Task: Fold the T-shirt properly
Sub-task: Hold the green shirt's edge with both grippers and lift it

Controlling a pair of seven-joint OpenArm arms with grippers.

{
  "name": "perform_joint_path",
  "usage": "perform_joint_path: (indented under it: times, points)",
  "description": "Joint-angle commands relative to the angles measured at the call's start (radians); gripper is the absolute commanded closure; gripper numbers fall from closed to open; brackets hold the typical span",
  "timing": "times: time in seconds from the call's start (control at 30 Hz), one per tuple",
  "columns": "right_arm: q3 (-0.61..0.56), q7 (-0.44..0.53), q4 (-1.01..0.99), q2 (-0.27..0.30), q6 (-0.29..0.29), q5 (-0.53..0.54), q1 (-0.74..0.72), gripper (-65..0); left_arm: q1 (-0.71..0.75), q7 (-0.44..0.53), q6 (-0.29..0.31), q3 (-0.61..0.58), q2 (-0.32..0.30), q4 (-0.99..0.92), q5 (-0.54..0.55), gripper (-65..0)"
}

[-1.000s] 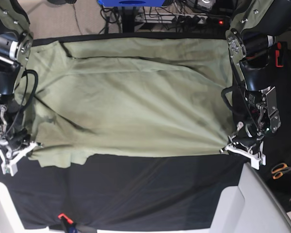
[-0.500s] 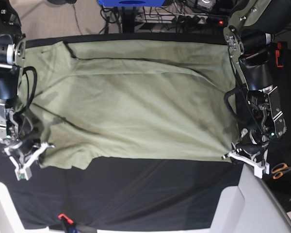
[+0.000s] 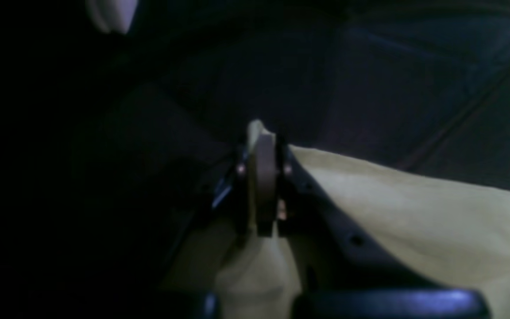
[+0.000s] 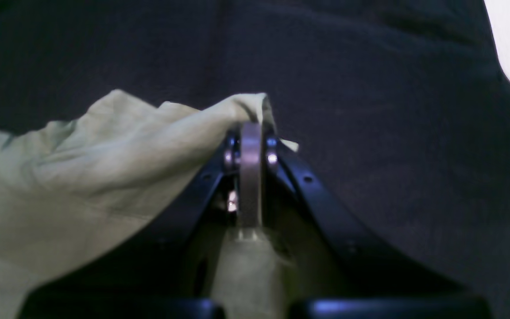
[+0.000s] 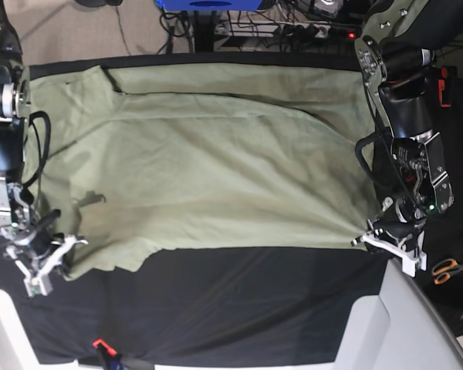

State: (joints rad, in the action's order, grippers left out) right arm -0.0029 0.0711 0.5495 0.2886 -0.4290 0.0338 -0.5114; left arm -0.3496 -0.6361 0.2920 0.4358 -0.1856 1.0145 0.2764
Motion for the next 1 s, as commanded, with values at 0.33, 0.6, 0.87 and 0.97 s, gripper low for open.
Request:
perform_joint_path:
  times: [0.33, 0.6, 0.87, 0.97]
  points:
    - [-0.022, 0.055, 0.01, 0.021, -0.001, 0.008, -0.031, -0.2, -0.007, 0.026, 0.003, 0.001, -0.015, 0.025, 0.007, 0.0]
    - [-0.016, -0.064, -0.015, 0.025, -0.001, 0.01, -0.026, -0.2, 0.022, 0.022, 0.003, 0.002, -0.016, 0.025, 0.007, 0.0]
    - [-0.015, -0.109, -0.015, 0.025, -0.001, 0.012, -0.023, -0.2, 0.067, 0.025, 0.006, 0.002, -0.021, 0.027, 0.01, 0.0]
    - [-0.015, -0.147, -0.012, 0.025, -0.001, 0.013, -0.023, -0.2, 0.083, 0.022, 0.006, 0.002, -0.022, 0.028, 0.013, 0.0]
